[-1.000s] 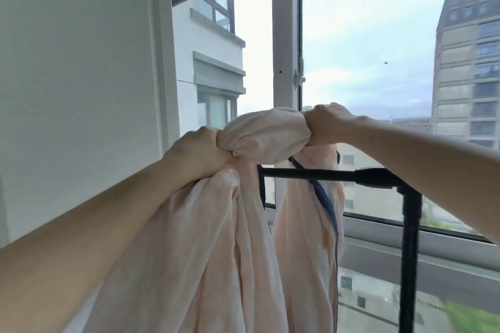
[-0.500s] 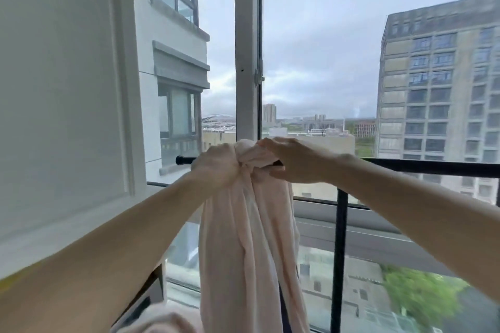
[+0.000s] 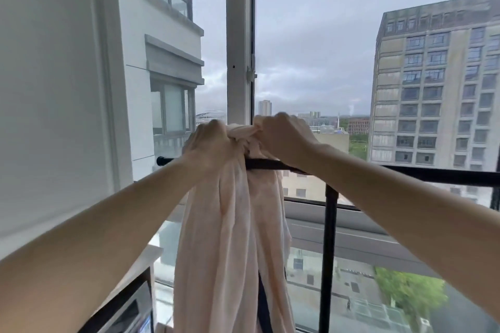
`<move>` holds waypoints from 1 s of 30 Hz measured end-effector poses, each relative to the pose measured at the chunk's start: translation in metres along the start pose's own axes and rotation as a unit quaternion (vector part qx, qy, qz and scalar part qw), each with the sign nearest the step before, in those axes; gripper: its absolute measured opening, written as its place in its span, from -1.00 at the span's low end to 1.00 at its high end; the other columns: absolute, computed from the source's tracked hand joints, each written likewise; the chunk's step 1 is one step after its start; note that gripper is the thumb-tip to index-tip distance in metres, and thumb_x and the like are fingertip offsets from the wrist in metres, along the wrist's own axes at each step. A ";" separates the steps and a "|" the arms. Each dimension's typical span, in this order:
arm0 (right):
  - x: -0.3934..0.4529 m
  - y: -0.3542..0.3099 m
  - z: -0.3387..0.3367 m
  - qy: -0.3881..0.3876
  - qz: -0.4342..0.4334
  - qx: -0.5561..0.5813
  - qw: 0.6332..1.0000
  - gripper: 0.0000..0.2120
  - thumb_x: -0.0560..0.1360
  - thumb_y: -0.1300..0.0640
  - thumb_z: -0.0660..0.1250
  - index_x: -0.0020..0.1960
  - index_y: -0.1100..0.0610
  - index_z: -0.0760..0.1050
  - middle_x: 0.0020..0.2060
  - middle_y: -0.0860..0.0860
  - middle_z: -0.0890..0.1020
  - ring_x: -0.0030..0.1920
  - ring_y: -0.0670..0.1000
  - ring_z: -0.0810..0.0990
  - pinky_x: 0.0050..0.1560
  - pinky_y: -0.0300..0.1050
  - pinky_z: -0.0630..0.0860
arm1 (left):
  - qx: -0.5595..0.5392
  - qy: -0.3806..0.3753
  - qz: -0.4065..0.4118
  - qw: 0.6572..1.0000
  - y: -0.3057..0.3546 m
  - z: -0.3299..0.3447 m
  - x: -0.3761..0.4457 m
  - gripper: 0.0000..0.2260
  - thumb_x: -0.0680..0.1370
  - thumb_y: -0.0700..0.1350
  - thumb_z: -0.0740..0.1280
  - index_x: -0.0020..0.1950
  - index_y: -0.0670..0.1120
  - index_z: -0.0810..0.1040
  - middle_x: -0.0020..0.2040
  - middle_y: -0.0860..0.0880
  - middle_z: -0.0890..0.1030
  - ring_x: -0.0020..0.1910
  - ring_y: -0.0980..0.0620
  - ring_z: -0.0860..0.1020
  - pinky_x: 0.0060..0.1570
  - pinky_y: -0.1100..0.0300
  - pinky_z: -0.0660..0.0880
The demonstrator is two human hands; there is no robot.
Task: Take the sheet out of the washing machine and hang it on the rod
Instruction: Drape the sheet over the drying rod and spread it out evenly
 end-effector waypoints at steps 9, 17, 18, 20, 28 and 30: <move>-0.029 -0.008 0.020 -0.111 0.099 -0.028 0.989 -0.95 0.50 0.21 0.18 -0.08 0.10 0.40 -0.29 0.03 0.47 -0.22 0.13 0.53 -0.26 -0.09 0.38 | -0.079 -0.100 0.031 0.991 -0.025 0.047 0.002 -0.57 0.34 0.15 0.46 0.01 -0.13 0.50 -0.07 -0.03 0.58 -0.03 -0.04 0.56 -0.15 0.14 0.47; -0.067 -0.038 0.038 0.000 0.150 -0.031 0.988 -0.52 0.53 0.08 0.23 0.41 0.20 0.32 0.36 0.10 0.41 0.39 0.14 0.27 0.38 0.03 0.27 | -0.266 -0.137 0.072 0.951 -0.075 0.044 -0.024 -0.34 0.38 0.35 0.36 0.29 -0.08 0.44 0.10 0.04 0.53 0.07 0.04 0.51 0.00 0.19 0.46; -0.074 -0.050 0.043 0.012 0.161 -0.032 0.986 -0.50 0.51 0.07 0.25 0.41 0.20 0.31 0.37 0.09 0.38 0.39 0.14 0.25 0.38 0.05 0.26 | -0.295 -0.153 0.059 0.941 -0.089 0.047 -0.027 -0.46 0.44 0.31 0.33 0.22 -0.07 0.47 0.04 0.02 0.56 0.04 0.01 0.53 -0.02 0.15 0.48; -0.089 -0.065 0.048 0.032 0.187 -0.008 0.982 -0.51 0.51 0.06 0.28 0.40 0.18 0.32 0.38 0.07 0.35 0.39 0.15 0.23 0.37 0.06 0.27 | -0.309 -0.139 0.008 0.941 -0.111 0.057 -0.032 -0.63 0.52 0.17 0.33 0.12 -0.10 0.49 -0.04 -0.03 0.58 -0.03 -0.05 0.55 -0.08 0.07 0.48; -0.111 -0.114 0.066 -0.023 0.430 0.359 0.828 -0.35 0.57 -0.08 0.20 0.51 0.10 -0.03 0.36 0.08 0.40 0.31 0.11 0.42 0.15 -0.01 0.39 | -0.389 -0.291 -0.113 0.867 -0.145 0.094 -0.055 -0.65 0.56 0.09 0.31 0.17 -0.16 0.50 0.08 -0.09 0.60 0.04 -0.06 0.58 0.12 -0.02 0.52; -0.113 -0.118 0.069 -0.010 0.449 0.450 0.772 -0.32 0.57 -0.19 0.14 0.52 0.11 -0.03 0.39 0.06 0.38 0.33 0.05 0.41 0.26 -0.02 0.39 | -0.391 -0.280 -0.094 0.872 -0.145 0.096 -0.061 -0.75 0.59 0.05 0.28 0.04 -0.11 0.57 -0.02 -0.07 0.62 -0.02 -0.05 0.58 0.09 -0.06 0.51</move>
Point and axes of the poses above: each hand's wrist, its own x-axis towards the middle knuckle, its own z-axis out of the palm, y = z × x, the point moved 1 cm from there along x, towards the middle knuckle
